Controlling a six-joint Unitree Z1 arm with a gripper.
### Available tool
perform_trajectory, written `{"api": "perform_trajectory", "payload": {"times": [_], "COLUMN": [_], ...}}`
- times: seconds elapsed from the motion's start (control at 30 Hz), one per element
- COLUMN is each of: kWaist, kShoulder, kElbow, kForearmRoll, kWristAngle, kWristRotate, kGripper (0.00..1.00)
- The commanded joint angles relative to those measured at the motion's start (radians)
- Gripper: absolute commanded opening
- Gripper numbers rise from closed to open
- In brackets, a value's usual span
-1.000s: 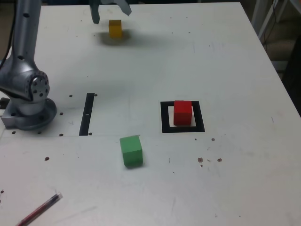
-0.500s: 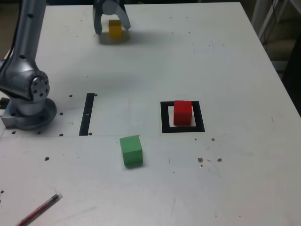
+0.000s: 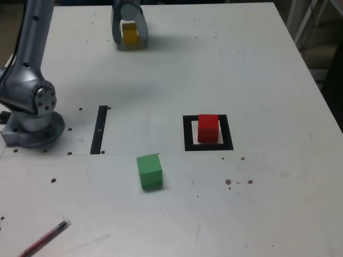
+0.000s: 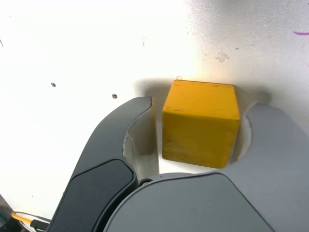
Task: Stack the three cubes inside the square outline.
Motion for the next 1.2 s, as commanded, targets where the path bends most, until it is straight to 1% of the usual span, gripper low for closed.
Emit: {"api": "perform_trajectory", "payload": {"times": [0.0,0.17,0.3,0.43,0.57,0.63,0.73,0.87,0.93,1.03,1.17], "kWaist": [-0.002,-0.002,-0.005,-0.027,-0.093,-0.149,-0.263,-0.454,-0.567,-0.703,-0.858], "kShoulder": [0.003,-0.001,-0.025,-0.062,-0.113,-0.141,-0.186,-0.262,-0.309,-0.347,-0.36], "kElbow": [-0.002,-0.013,-0.011,0.008,0.043,0.069,0.107,0.142,0.159,0.172,0.157], "kForearmRoll": [-0.002,-0.003,-0.006,-0.003,0.018,0.035,0.069,0.121,0.139,0.155,0.167], "kWristAngle": [-0.003,-0.004,-0.004,-0.006,-0.005,-0.008,-0.024,-0.05,-0.064,-0.1,-0.149], "kWristRotate": [0.001,0.001,0.001,-0.006,-0.043,-0.083,-0.17,-0.327,-0.428,-0.552,-0.692], "kGripper": [0.4,0.32,0.25,0.22,0.22,0.22,0.22,0.22,0.22,0.23,0.23]}}
